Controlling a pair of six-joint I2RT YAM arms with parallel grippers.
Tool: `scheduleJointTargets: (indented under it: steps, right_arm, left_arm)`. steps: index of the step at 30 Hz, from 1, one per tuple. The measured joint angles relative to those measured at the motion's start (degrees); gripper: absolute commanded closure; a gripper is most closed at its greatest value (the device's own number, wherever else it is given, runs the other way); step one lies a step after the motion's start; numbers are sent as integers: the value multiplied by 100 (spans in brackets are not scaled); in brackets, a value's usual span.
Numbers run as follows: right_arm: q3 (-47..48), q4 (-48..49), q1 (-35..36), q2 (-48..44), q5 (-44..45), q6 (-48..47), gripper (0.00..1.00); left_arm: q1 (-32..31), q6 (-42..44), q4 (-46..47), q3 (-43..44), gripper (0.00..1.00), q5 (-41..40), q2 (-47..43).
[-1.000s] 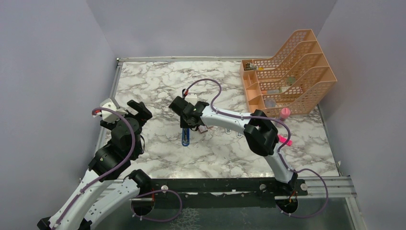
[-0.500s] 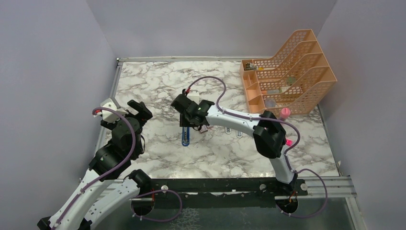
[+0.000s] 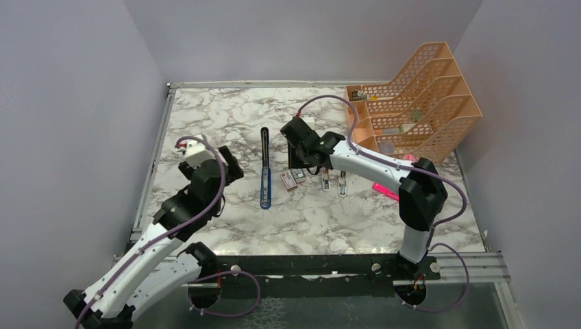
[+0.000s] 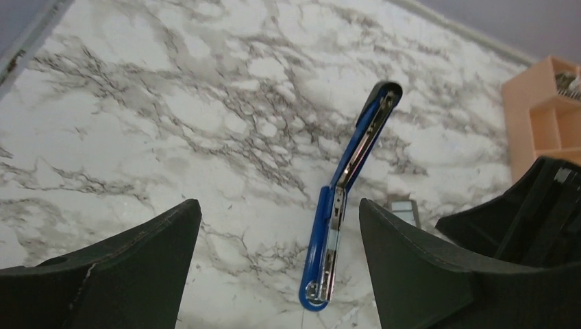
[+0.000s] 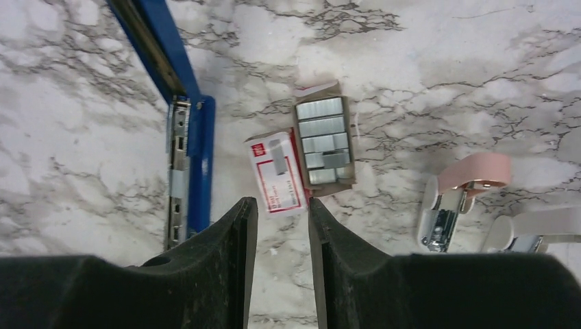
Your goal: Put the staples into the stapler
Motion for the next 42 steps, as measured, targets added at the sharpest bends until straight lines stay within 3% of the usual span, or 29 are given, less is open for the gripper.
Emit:
scheduleJointTargets:
  steps: [5, 11, 22, 42]
  right_arm:
    - [-151, 4, -225, 229, -186, -503, 68]
    - [-33, 66, -431, 695, -437, -1137, 68]
    - [151, 177, -562, 1152, -640, -1628, 63]
    - [428, 319, -566, 1504, -767, -1784, 66]
  left_arm:
    - [4, -262, 11, -343, 15, 796, 662]
    - [4, -570, 44, -505, 15, 1082, 846]
    - [9, -715, 164, -505, 14, 1119, 1012]
    - [9, -710, 166, -562, 14, 1106, 1060]
